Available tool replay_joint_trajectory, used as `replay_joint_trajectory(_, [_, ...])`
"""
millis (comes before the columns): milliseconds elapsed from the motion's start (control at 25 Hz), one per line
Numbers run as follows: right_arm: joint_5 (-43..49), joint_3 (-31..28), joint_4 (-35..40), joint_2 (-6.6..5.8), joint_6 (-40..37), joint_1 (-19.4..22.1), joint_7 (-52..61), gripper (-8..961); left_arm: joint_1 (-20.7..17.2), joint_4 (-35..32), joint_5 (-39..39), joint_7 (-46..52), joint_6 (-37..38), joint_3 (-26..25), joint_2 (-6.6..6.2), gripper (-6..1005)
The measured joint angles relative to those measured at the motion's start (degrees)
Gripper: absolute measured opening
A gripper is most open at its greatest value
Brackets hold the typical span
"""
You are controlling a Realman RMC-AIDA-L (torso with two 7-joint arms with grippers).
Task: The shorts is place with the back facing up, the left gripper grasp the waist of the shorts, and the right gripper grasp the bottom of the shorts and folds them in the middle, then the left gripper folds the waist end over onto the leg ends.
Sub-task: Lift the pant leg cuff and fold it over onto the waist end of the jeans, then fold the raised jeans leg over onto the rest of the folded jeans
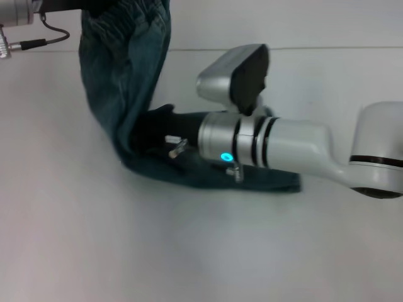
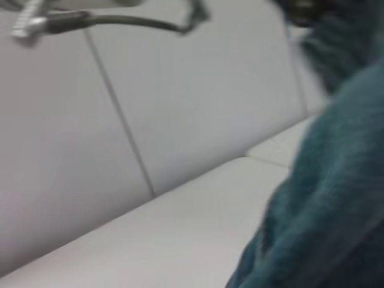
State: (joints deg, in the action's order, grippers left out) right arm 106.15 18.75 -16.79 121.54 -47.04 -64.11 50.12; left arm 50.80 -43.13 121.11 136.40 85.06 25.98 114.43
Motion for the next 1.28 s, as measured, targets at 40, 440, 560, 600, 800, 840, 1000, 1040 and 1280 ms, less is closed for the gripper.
replay_joint_trajectory(40, [2.9,-2.2,-0.5,0.00,0.5,-0.2,0.0,34,0.0,0.0,0.0,0.0,-0.1,0.3,0.00,106])
replay_joint_trajectory(440, [15.9,-12.2,0.0,-0.68,5.2,6.1,0.2,56,-1.8,0.3,0.0,-0.5,-0.5,1.1,0.68,104])
replay_joint_trajectory(560, [16.0,-14.3,2.5,-1.11,2.9,10.9,0.7,63,-2.6,0.3,0.0,-0.6,-0.6,2.1,0.96,104])
replay_joint_trajectory(600, [15.9,-15.1,3.8,-1.17,1.5,12.4,1.1,65,-2.8,0.3,0.0,-0.6,-0.6,2.7,1.04,104])
replay_joint_trajectory(800, [13.8,-23.4,10.5,-1.31,-6.1,19.7,2.2,77,-3.5,0.3,0.0,-0.7,-0.6,6.1,1.71,103])
replay_joint_trajectory(840, [13.0,-25.0,11.4,-1.35,-7.0,20.5,2.1,80,-3.5,0.3,0.0,-0.7,-0.5,6.6,1.88,103])
replay_joint_trajectory(1000, [9.1,-29.7,14.6,-1.61,-8.6,22.3,2.1,89,-3.3,0.3,0.0,-2.7,-0.2,9.0,3.61,103])
replay_joint_trajectory(1040, [8.2,-30.1,15.1,-1.64,-8.6,22.4,2.1,92,-3.2,0.3,0.0,-3.5,-0.3,9.6,4.15,103])
replay_joint_trajectory(1280, [4.9,-30.6,15.9,-1.67,-7.9,22.6,1.4,106,-1.7,0.4,0.2,-5.7,-2.0,20.1,7.56,105])
